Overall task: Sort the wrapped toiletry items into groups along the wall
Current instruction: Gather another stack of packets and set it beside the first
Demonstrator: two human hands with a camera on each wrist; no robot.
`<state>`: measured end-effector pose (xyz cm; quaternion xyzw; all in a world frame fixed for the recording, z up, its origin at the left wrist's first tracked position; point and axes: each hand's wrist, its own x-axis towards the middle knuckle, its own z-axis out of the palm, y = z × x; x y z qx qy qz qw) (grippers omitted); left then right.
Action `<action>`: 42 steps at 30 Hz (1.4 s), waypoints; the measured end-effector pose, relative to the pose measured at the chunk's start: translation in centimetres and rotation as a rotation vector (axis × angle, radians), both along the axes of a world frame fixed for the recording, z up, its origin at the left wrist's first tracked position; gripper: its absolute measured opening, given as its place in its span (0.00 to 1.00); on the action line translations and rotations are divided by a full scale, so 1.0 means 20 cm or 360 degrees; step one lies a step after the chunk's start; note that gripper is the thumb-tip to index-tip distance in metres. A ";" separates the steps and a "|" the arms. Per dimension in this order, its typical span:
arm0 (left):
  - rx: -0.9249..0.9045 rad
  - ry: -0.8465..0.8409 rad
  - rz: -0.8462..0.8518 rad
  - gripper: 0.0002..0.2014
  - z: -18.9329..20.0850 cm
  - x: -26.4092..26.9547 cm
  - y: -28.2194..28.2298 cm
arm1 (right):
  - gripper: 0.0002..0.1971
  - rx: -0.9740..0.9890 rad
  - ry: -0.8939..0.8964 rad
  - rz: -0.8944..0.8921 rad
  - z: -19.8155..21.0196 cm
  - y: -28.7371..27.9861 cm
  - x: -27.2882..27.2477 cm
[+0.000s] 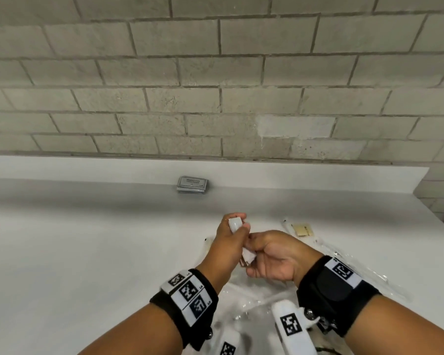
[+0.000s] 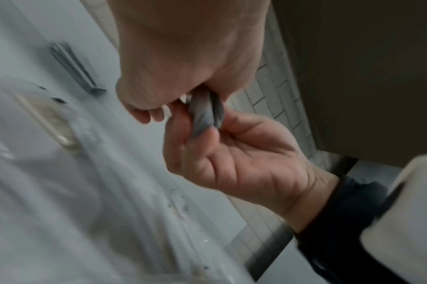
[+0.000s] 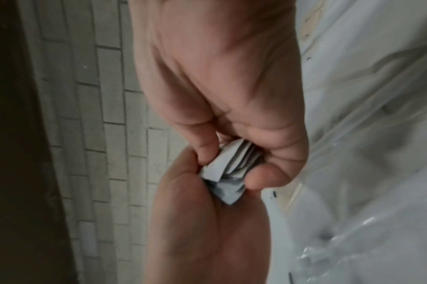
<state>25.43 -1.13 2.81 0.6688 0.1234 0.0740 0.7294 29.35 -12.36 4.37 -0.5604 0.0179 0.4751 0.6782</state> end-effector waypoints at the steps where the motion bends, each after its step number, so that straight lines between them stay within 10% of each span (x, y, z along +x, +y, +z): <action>1: 0.0042 0.0037 -0.0044 0.08 -0.03 0.02 0.04 | 0.10 -0.0050 -0.0036 0.0040 -0.02 0.01 0.03; 7: 0.0823 0.0352 -0.0388 0.38 -0.06 0.31 0.35 | 0.12 -0.1087 -0.1474 0.0427 -0.13 0.15 0.35; 11: 0.1683 0.0361 -0.0640 0.38 -0.10 0.57 0.43 | 0.11 -0.1437 -0.2671 0.0390 -0.24 0.26 0.55; 14: 0.2045 0.0449 -0.0786 0.36 -0.21 0.65 0.44 | 0.20 -0.1600 -0.3014 0.0531 -0.35 0.26 0.62; 20: 0.2457 0.0242 -0.0792 0.24 -0.29 0.68 0.42 | 0.17 -0.1531 -0.2889 0.0675 -0.45 0.21 0.67; 27: 0.1894 0.0162 -0.0933 0.29 -0.16 0.67 0.42 | 0.12 -0.1326 -0.1577 0.1295 -0.20 0.25 0.78; 32: 0.2112 -0.0056 -0.1058 0.24 -0.14 0.60 0.40 | 0.11 -0.1202 -0.0860 0.1239 -0.23 0.24 0.85; 36: 0.2160 0.0007 -0.1018 0.15 -0.18 0.61 0.40 | 0.09 -0.1201 -0.0843 0.1126 -0.23 0.26 0.83; 42: 0.2177 0.0124 -0.1044 0.16 -0.16 0.65 0.39 | 0.22 -0.1618 -0.1849 0.1095 -0.15 0.23 0.71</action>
